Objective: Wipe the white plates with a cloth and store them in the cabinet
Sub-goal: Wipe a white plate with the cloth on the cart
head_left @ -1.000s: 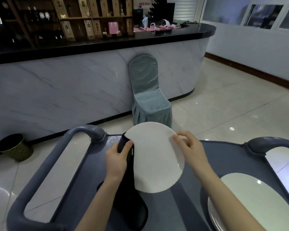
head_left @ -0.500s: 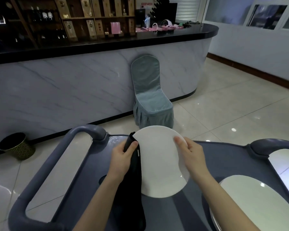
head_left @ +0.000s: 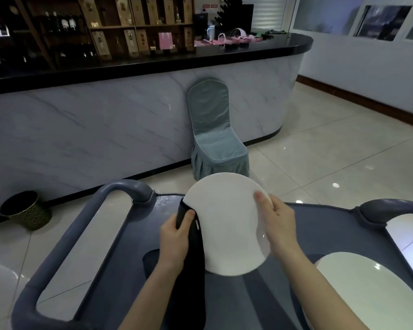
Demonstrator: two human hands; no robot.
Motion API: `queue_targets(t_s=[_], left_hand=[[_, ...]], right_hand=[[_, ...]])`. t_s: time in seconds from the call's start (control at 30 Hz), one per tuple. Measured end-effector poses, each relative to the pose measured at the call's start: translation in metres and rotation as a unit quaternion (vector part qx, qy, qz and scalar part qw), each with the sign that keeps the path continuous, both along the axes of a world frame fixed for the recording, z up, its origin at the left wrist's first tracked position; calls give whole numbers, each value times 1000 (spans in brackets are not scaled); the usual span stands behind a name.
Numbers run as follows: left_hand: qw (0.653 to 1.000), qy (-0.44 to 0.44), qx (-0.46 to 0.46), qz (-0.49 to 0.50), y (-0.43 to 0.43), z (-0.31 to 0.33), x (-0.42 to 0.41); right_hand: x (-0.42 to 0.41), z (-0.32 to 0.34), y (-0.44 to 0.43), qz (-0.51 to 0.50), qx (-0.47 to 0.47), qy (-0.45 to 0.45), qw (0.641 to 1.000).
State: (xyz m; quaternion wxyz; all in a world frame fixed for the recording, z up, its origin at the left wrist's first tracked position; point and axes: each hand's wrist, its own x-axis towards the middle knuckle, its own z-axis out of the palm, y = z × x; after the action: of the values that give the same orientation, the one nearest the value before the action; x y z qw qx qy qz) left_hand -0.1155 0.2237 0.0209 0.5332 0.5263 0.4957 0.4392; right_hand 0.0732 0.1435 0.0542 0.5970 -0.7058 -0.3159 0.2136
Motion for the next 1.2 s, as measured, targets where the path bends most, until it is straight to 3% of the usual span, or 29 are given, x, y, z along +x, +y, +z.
queue_targets(t_s=[0.17,0.3,0.37,0.47,0.53,0.6,0.67,0.77,0.87,0.93,1.03,1.1,1.2], left_hand=[[992,69,74,-72,8,7,-6],[946,164,191,-206,20,28,5],[937,179,193,-229,21,30,10],[981,100,118,-117,18,24,8],[998,44,40,-9,9,14,11],[996,-15,-54,75,-3,3,19],[985,-49,-119,111,-12,-6,24],[987,-35,-116,107,-8,-8,18],[998,5,-13,67,5,7,5],[996,59,70,-5,13,23,2],[962,150,188,-125,19,43,8],[938,183,233,-179,17,49,13],[948,148,219,-178,13,44,13]], right_hand=[[10,5,-2,101,-39,-114,988],[3,13,4,235,-64,-206,948],[2,15,6,240,-55,-205,947],[7,17,2,140,-33,-146,979],[-1,11,-1,24,6,-31,999],[-19,-1,-2,-84,62,151,983],[-32,-13,-3,-117,49,220,967],[-20,-12,-6,-32,-3,171,985],[12,6,-5,74,-35,41,996],[23,20,-1,157,-76,-63,983],[20,31,8,252,-118,-190,942],[12,30,12,283,-104,-227,926],[9,27,7,257,-72,-206,941]])
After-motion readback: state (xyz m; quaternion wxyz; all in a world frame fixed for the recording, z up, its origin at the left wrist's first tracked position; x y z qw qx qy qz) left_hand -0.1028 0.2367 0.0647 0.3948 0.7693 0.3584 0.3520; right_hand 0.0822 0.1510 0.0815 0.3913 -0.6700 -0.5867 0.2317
